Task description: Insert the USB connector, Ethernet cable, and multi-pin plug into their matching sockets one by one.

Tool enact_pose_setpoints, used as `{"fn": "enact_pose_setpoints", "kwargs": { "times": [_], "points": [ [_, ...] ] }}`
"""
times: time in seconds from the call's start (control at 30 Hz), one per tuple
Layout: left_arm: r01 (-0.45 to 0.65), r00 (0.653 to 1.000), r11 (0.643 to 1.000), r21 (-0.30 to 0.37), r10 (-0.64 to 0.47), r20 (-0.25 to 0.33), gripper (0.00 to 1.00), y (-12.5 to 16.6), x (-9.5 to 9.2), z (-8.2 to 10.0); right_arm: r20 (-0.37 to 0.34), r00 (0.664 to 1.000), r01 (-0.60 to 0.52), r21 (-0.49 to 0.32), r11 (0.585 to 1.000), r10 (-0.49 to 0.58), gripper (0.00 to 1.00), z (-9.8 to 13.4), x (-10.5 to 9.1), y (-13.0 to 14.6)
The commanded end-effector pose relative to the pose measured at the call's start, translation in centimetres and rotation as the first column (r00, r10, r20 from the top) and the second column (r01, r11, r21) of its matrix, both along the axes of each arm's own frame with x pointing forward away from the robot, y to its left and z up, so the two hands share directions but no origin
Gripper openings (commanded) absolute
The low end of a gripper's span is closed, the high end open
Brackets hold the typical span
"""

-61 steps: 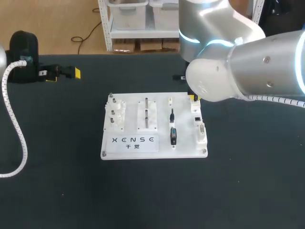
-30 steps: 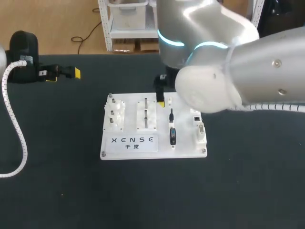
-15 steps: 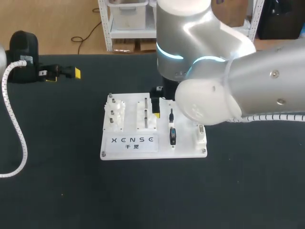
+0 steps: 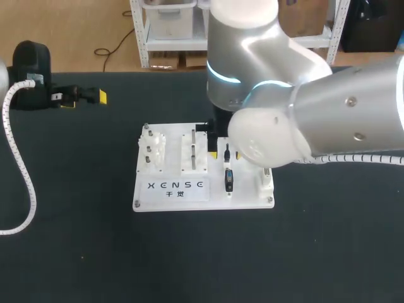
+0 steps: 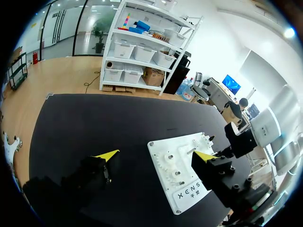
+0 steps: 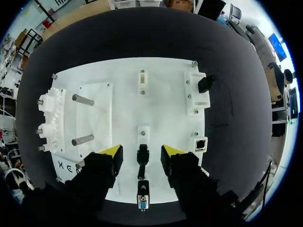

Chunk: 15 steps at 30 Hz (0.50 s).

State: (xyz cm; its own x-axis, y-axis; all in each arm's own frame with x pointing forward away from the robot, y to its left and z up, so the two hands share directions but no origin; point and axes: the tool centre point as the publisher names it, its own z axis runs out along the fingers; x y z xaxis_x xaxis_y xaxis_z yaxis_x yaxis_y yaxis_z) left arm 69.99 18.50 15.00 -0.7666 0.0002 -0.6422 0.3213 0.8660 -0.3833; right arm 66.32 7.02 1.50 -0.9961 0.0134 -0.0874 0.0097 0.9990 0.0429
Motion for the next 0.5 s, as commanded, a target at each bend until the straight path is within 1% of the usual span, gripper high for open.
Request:
{"fn": "enact_pose_setpoints", "kwargs": {
  "times": [0.03, 0.27, 0.33, 0.5],
  "points": [
    [0.000, 1.000, 1.000, 0.000, 0.000, 0.000, 1.00, 0.00, 0.00, 0.00, 0.005, 1.000, 0.000, 0.000, 1.000, 0.000, 0.33, -0.22, -0.09, 0.18],
    [0.000, 1.000, 1.000, 0.000, 0.000, 0.000, 1.00, 0.00, 0.00, 0.00, 0.003, 1.000, -0.005, -0.003, 1.000, 0.005, 0.27, -0.55, -0.29, 0.48],
    [0.000, 1.000, 1.000, 0.000, 0.000, 0.000, 1.00, 0.00, 0.00, 0.00, 0.004, 1.000, -0.006, -0.005, 1.000, 0.006, 0.23, -0.57, -0.30, 0.48],
    [0.000, 1.000, 1.000, 0.000, 0.000, 0.000, 1.00, 0.00, 0.00, 0.00, 0.013, 1.000, -0.008, -0.012, 1.000, 0.008, 0.08, -0.51, -0.33, 0.28]
  ]
}}
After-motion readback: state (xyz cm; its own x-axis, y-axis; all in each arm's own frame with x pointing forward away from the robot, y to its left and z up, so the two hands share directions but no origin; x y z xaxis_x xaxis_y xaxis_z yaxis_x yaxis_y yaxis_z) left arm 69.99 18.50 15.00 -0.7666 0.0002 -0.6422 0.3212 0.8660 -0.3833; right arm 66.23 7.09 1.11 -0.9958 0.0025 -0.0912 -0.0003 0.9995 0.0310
